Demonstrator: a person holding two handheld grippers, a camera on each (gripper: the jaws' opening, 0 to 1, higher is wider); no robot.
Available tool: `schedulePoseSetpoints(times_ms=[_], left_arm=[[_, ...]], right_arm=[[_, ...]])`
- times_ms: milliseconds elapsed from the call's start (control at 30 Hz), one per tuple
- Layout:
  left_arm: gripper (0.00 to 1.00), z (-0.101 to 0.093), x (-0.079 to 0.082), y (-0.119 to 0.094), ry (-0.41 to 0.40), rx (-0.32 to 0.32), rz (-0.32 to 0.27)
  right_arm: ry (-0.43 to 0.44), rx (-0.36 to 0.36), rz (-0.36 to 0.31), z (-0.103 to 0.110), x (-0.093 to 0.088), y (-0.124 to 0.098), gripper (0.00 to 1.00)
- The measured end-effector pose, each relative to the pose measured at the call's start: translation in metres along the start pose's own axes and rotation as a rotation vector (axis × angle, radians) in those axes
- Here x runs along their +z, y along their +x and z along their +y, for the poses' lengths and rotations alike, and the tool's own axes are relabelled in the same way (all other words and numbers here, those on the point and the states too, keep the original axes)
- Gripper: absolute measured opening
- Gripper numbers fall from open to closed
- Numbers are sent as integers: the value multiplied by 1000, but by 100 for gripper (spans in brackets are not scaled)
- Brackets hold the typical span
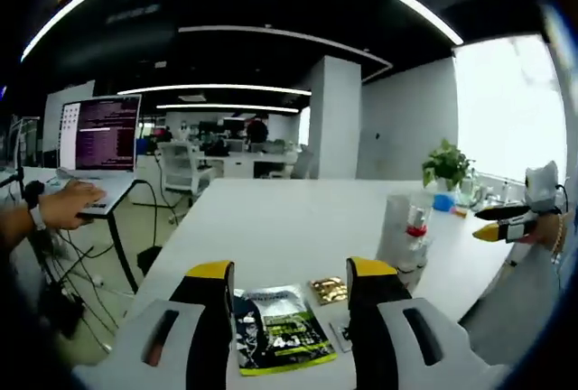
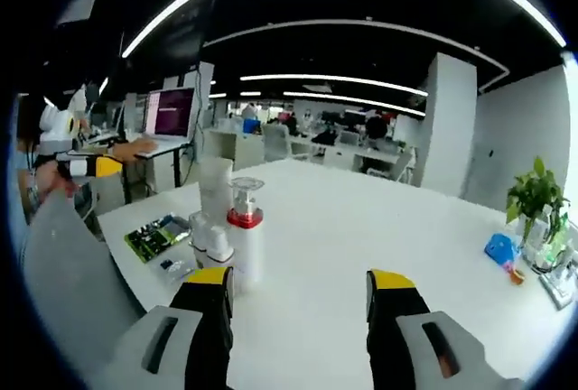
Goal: Arrange the skincare products in the storage area until every visible bottle or jar stands upright without overlapping.
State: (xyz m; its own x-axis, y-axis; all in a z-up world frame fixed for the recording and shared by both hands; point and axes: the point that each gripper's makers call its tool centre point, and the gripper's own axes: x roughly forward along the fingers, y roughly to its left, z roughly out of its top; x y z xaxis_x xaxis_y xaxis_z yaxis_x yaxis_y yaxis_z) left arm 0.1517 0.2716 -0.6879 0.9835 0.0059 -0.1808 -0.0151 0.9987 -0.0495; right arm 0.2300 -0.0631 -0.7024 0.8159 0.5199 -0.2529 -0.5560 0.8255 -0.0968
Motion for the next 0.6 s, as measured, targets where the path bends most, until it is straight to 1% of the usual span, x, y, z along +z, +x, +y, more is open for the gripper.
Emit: schedulePoseSetpoints(times_ms=[33, 67, 100, 133, 167, 200, 267, 300, 333, 367, 400, 467, 600], left_arm=[[48, 3, -7, 0, 26, 22, 18], [47, 6, -11, 0, 15, 36, 34], [46, 11, -16, -2, -28, 54, 64], [46, 13, -16, -2, -63, 57, 59], [45, 16, -14, -1, -80, 54, 41], [46, 16, -14, -1, -100, 50, 24], [50, 13, -14, -1, -100, 32, 25], [51, 10, -15, 0, -87, 26, 31], [52, 9, -17, 1, -34, 26, 51], [51, 10, -20, 1, -24, 29, 64], [50, 11, -21, 2, -26, 30, 72], [49, 14, -24, 2, -43, 36, 85], [49, 18, -27, 3, -39, 38, 91]], right_arm=[[37, 0, -9, 2, -4, -1, 63], [77, 1, -15, 4, -7, -1, 66], [127, 9, -7, 7, -14, -1, 68], [162, 9, 15, 8, -19, -2, 69], [185, -5, 25, 4, -22, -2, 71], [197, -14, 19, 1, -22, -2, 71], [209, -25, 14, -3, -21, 0, 73], [210, -23, 16, -2, -21, 0, 74], [206, -21, 20, 0, -22, 0, 75], [187, -21, 31, 0, -23, 1, 75], [170, -21, 39, 1, -24, 1, 74], [165, -19, 46, 2, -25, 1, 72], [174, -22, 69, 1, -29, 1, 70]])
